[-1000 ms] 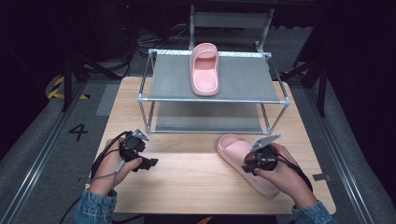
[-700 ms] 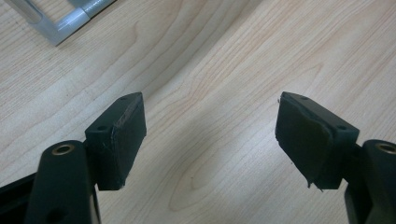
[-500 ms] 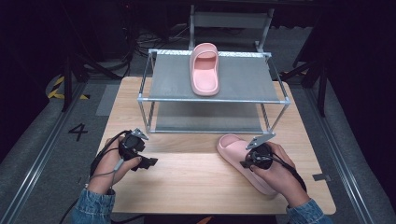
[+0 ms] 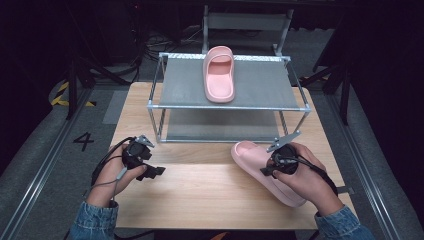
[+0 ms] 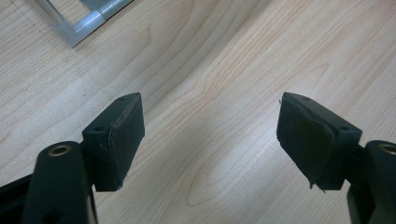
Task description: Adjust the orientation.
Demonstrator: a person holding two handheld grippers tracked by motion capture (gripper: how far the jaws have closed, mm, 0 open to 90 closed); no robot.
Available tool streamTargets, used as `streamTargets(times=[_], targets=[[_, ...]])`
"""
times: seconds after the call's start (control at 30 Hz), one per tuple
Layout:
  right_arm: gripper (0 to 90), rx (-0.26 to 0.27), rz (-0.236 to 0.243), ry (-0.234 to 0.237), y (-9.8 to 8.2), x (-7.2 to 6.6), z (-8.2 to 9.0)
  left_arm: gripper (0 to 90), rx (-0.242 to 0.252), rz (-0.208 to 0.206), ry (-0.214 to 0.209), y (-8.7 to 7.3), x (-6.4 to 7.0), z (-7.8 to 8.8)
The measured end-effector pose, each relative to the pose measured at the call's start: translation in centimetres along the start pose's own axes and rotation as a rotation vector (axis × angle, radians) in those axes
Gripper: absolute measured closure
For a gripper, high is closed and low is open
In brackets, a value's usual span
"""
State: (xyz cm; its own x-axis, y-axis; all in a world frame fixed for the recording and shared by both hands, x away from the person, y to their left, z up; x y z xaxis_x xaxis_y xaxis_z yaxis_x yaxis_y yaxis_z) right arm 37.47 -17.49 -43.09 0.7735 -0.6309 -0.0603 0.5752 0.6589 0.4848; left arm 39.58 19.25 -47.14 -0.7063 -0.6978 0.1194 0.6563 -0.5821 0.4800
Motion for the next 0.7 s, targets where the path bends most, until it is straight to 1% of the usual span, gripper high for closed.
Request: streamTargets(times=[0.03,0.13,0.2,0.27,0.3,0.43,0.47,0.53,0.67,0.7], targets=[[84.7,-0.002,-0.002,0.001,0.2,0.0,0.3,23.8,0.007,0.003,-0.001,0.0,-0.1,0.0],[84.7,-0.004,0.004,-0.004,0.6,0.0,1.1,22.9,0.006,0.009,-0.002,0.0,-0.2,0.0],[84.6,-0.001,0.009,-0.014,1.2,-0.1,2.0,22.7,0.004,0.015,-0.006,0.0,-0.2,0.0],[84.4,0.004,0.008,-0.012,1.9,-0.1,2.8,22.4,0.005,0.013,-0.007,0.0,-0.3,-0.1],[84.3,0.004,0.004,-0.011,2.3,-0.2,3.6,21.5,0.003,0.008,-0.004,-0.1,-0.3,0.0],[84.1,0.007,0.003,-0.009,2.7,-0.3,4.2,19.4,0.011,0.019,-0.012,-0.1,-0.4,0.0],[83.8,0.015,-0.004,-0.012,3.2,-0.2,5.2,19.4,0.012,0.023,-0.017,-0.1,-0.4,0.1],[83.8,0.026,-0.009,-0.014,3.6,-0.1,6.0,19.2,0.013,0.024,-0.017,-0.2,-0.5,0.1],[83.8,0.041,-0.016,-0.020,4.3,0.2,7.4,19.3,0.003,0.022,-0.018,-0.5,-0.6,0.1],[83.8,0.041,-0.016,-0.020,4.3,0.2,7.4,19.5,0.003,0.022,-0.018,-0.5,-0.6,0.1]])
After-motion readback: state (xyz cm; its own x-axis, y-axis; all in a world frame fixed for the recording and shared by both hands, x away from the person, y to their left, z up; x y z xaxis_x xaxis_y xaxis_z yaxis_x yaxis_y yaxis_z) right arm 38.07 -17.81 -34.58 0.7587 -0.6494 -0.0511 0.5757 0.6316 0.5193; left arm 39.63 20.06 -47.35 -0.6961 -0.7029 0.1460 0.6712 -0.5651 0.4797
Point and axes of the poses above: each handheld gripper's, and its own axes: z roughly backward along the jaws, y roughly out of its top, x roughly to its right, the point moved 8 cm from there along -z, roughly forward along the jaws
